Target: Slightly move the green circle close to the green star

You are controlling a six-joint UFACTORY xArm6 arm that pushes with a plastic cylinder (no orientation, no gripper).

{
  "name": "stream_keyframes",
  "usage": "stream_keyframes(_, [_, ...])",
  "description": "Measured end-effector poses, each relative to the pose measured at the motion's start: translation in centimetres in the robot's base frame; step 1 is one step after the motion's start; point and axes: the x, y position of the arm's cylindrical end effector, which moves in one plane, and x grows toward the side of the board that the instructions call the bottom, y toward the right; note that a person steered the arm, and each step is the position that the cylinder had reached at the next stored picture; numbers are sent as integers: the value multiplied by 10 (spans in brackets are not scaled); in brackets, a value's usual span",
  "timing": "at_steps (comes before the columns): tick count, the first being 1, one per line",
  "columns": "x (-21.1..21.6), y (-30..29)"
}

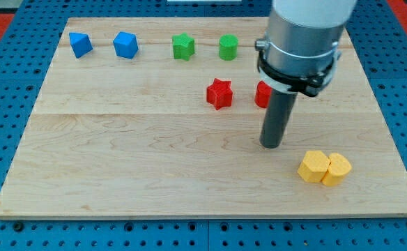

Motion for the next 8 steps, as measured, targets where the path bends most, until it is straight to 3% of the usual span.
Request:
stream_keyframes(3, [-19, 28])
stream_keyframes(4, [-63, 35])
stream_keyframes(5, [-136, 62])
stream_keyframes(6, [-187, 42])
stream_keyframes(8, [-201, -64])
